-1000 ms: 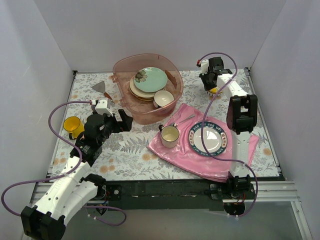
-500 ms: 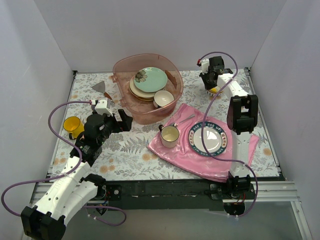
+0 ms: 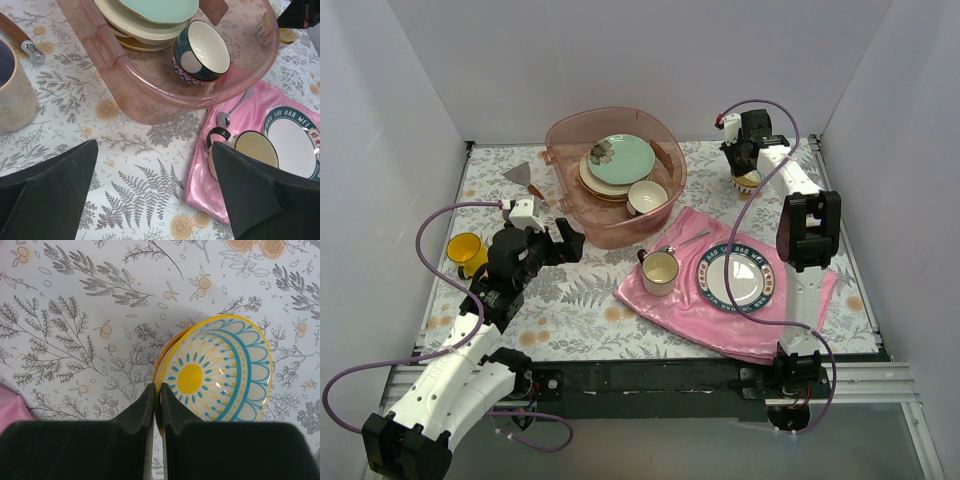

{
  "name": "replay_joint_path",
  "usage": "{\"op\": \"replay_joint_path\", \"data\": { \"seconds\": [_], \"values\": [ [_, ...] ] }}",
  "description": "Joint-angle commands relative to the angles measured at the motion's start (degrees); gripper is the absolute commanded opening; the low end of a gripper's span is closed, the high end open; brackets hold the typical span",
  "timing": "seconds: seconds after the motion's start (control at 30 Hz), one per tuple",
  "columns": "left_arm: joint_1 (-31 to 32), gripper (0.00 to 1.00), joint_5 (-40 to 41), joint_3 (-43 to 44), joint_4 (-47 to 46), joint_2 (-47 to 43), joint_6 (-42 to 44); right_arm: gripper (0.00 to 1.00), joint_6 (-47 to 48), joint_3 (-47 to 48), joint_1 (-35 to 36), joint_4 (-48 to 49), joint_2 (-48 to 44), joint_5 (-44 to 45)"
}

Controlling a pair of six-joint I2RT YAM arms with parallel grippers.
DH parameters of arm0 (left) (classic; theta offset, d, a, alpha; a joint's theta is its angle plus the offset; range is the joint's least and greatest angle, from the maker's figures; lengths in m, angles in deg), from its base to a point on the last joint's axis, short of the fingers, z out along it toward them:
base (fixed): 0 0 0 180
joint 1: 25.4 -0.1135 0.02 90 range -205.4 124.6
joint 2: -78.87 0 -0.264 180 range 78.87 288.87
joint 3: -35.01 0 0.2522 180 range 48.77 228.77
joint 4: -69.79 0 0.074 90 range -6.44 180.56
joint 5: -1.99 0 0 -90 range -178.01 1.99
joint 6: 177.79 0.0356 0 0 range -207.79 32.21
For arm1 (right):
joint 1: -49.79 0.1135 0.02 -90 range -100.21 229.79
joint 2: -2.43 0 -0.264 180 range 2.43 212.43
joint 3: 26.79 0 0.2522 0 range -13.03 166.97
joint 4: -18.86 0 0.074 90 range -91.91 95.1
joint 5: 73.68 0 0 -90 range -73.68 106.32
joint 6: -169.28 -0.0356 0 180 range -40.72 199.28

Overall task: Place the mixed dishes into the plastic bin
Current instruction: Pick up the bowl from the center of the board.

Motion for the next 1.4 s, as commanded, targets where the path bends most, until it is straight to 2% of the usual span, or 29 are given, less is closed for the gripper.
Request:
{"op": "replay_joint_path", "data": {
  "seconds": [0.0,0.33,0.63,0.97,1.13,1.2,1.27,1.37],
  "values": [
    [-0.7,0.98,-0.2,0.3,-1.0,-1.0,0.7,0.01,1.7,-1.1,-0.2,1.1,-5.5,-1.0],
    [-1.1,0.98,-0.9,0.3,-1.1,-1.2,0.4,0.01,4.9,-6.5,-0.2,4.7,-11.8,-1.0],
    [-1.4,0.98,-1.3,0.0,-1.2,-1.7,0.2,0.01,9.5,-11.8,-0.2,3.2,-19.3,-5.9],
    [-1.6,0.98,-5.3,-0.3,-1.8,-1.8,-3.5,0.01,17.6,-25.8,0.0,2.2,-36.5,-15.1],
    [-1.6,0.98,-13.2,-1.6,-5.8,-2.5,-13.8,0.01,25.4,-37.2,0.8,2.7,-49.0,-18.4],
    [-1.6,0.98,-18.7,-2.2,-9.1,-2.3,-18.4,0.01,28.3,-40.5,1.3,2.6,-52.5,-19.4],
    [-1.5,0.98,-25.3,-3.0,-11.9,-0.7,-26.0,0.01,33.2,-45.1,1.4,2.0,-58.1,-20.8],
    [-1.4,0.98,-34.2,-4.9,-21.4,3.0,-37.2,0.01,39.4,-50.0,1.6,0.2,-64.9,-22.9]
  ]
}}
